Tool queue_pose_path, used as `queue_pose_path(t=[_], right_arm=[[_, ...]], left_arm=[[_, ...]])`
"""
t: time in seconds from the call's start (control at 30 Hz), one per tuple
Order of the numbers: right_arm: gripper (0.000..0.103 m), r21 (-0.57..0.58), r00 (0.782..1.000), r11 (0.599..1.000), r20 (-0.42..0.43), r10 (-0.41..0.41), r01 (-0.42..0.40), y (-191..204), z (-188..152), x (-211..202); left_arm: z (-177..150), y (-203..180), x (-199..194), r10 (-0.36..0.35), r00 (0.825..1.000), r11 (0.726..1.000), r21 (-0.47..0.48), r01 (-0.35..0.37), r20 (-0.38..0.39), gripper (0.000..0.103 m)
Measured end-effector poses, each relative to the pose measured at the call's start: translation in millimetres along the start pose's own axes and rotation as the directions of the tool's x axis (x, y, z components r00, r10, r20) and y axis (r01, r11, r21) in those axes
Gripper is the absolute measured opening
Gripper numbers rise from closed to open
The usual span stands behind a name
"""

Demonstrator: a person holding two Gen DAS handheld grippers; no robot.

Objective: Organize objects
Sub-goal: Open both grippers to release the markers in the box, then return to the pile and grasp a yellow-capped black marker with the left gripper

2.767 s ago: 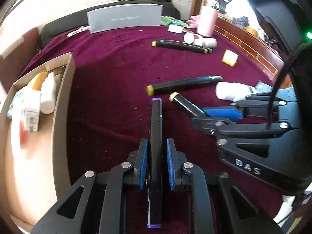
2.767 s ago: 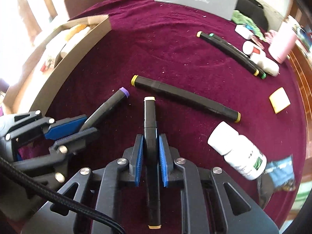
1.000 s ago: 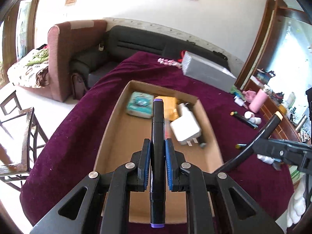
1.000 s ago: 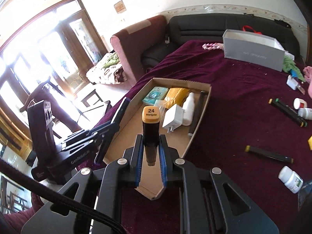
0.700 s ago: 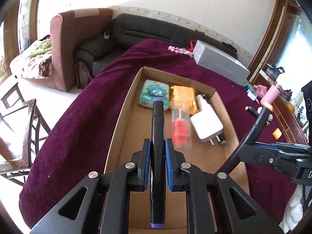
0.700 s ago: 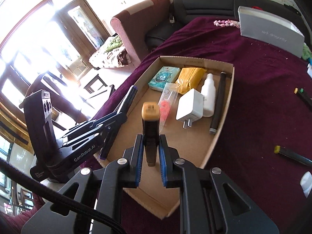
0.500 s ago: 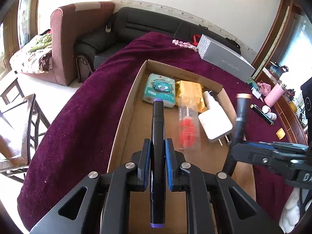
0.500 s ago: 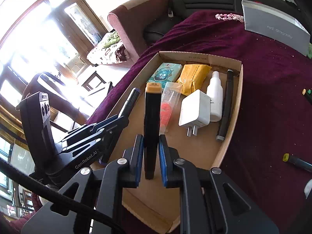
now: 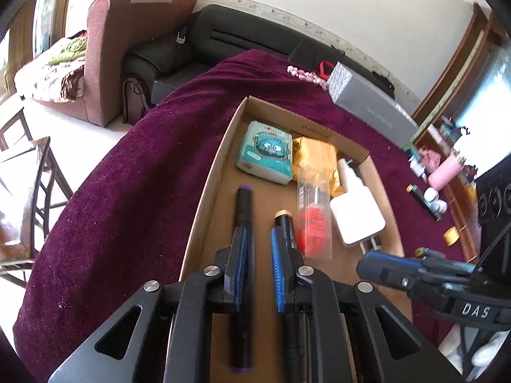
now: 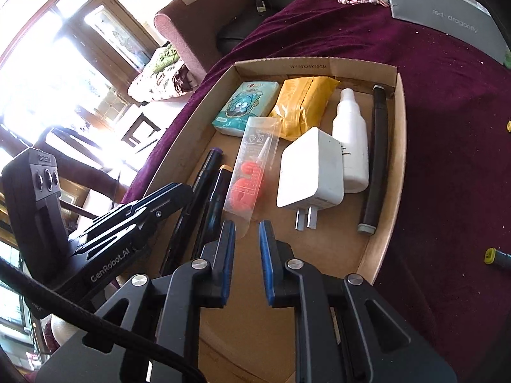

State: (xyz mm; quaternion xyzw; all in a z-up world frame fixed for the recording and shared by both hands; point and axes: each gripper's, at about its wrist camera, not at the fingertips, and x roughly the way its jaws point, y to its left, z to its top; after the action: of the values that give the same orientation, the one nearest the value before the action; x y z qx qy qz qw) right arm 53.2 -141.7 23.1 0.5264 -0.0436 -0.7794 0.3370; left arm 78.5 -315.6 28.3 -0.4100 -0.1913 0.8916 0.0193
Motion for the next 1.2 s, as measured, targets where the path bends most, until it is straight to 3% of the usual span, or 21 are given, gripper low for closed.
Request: queue_pose_path(t=[0.07,0.13,0.17,0.37,0.47,0.6,0.8,0.97,1.03,1.1,1.2], right_arm=[[0.022,0.005,1.0,1.0,0.009,0.014,-0.014,-0.4,-1.9,-4.2],[0.037,0.017,1.0,1.0,0.019,0.018,-0.019,-2.2,-3.4,-7.7],[0.039,0.023,0.999,0.999,0.023,0.024,-0.024,-3.9,-4.5,-9.5],[0.042,0.071,0.998,0.996,0.036,0.052,-0.054,-17.1,-8.4,-17.5],[0.048,0.104,0.996,0.992,0.064,0.064,-0.071,-28.1,-12.5,-28.8],[0.053,0.162,0.991,0.984,0.117,0.058,-0.077,-51.0,-23.5,-53.9],[0.054,0.273,0.975,0.958,0.223,0.025,-0.087,-107.6,-50.6,-106.6],[0.061,0.386,0.943,0.921,0.319,-0.092,-0.041,-173.7,-82.6,-169.3],[0.068,0.436,0.925,0.9,0.348,-0.156,-0.012,-198.8,-95.0,-190.1],[0.068,0.491,0.907,0.871,0.364,-0.214,0.009,-225.4,-107.7,-209.9],[0.068,0.529,0.893,0.849,0.376,-0.248,0.013,-250.0,-119.4,-227.0]], left_arm=[[1.9,1.8,-4.1,-0.014,1.0,1.0,-0.016,0.014,0.011,0.032],[2.4,1.6,-8.6,-0.039,0.999,0.999,-0.023,0.039,0.021,0.044],[2.7,1.1,-10.6,-0.047,0.999,0.999,-0.026,0.047,0.023,0.046],[3.1,-4.5,-26.8,-0.096,0.994,0.994,-0.053,0.098,0.05,0.047],[1.9,-10.9,-39.9,-0.131,0.988,0.989,-0.059,0.135,0.077,0.054],[0.3,-25.9,-49.7,-0.19,0.979,0.98,-0.047,0.194,0.078,0.054],[-9.0,-74.8,-51.5,-0.284,0.959,0.958,0.039,0.284,0.003,0.054],[-27.8,-129.4,-38.6,-0.358,0.927,0.92,0.129,0.371,-0.113,0.055],[-37.8,-152.0,-27.0,-0.37,0.914,0.906,0.152,0.394,-0.167,0.055],[-46.8,-172.3,-17.4,-0.366,0.906,0.897,0.178,0.404,-0.211,0.055],[-58.5,-210.8,-5.2,-0.32,0.912,0.876,0.286,0.389,-0.258,0.055]])
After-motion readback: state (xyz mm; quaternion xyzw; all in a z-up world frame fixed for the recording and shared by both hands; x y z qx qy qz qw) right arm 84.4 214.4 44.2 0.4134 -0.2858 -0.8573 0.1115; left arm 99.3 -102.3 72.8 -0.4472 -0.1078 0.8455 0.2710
